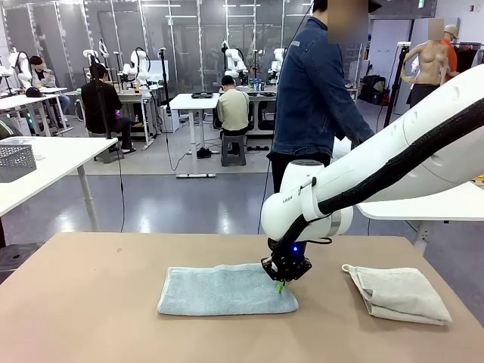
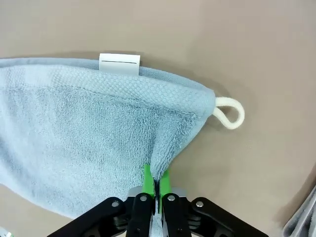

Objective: Fold the towels and place them in the basket.
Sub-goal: When a person lays out a Towel with hook on the table, fold it in half twice.

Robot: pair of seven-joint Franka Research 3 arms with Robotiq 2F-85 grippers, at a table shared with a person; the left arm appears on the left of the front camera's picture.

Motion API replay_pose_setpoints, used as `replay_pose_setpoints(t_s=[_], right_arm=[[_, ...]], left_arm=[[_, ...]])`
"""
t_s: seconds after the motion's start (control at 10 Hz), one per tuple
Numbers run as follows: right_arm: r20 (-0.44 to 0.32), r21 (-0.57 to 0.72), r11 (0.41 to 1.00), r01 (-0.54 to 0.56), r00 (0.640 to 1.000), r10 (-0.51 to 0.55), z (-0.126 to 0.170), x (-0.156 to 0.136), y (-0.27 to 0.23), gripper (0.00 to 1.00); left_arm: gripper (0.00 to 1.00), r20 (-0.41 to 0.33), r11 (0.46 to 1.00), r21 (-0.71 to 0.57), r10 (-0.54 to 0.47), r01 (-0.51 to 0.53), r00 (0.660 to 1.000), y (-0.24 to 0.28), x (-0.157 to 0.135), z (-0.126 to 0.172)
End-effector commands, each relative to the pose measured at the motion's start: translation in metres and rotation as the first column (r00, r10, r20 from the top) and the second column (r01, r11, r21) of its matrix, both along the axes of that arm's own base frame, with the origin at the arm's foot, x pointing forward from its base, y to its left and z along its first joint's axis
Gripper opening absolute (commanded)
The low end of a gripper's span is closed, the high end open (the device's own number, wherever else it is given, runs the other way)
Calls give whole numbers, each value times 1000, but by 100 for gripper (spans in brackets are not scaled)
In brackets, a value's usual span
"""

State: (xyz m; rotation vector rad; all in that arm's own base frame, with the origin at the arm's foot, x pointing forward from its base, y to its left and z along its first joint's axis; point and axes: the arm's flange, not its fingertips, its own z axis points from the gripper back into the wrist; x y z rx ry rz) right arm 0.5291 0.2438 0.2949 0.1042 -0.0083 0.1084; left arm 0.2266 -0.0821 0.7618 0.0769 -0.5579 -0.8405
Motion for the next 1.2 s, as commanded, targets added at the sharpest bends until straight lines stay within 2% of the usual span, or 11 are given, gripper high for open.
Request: replay_pose_setpoints(t_s=[0.0,0.3,0.4,0.5,0.7,0.8,0.9,1.1], right_arm=[[-5,-28,999,-18,1000,18,12,-7,-21,0],[62,-112,993,-45,997,52,67,-26,-67,0],[92,-109,992,-59,993,69,84,-35,-68,0],[139,-112,993,-48,988,63,98,-41,-61,0],[180,-115,988,-105,976,125,126,-55,-29,0],[179,-98,986,-131,973,147,136,-58,-12,0],[184,-119,987,-107,975,128,141,-57,4,0],[164,-79,989,-125,977,137,142,-57,40,0]], left_arm=[[95,5,1000,10,-2,2,1000,0,-1,1],[95,5,1000,10,-2,2,1000,0,-1,1],[95,5,1000,10,-2,2,1000,0,-1,1],[95,5,1000,10,-2,2,1000,0,-1,1],[95,5,1000,10,-2,2,1000,0,-1,1],[95,5,1000,10,-2,2,1000,0,-1,1],[95,5,1000,10,-2,2,1000,0,-1,1],[95,5,1000,10,-2,2,1000,0,-1,1]])
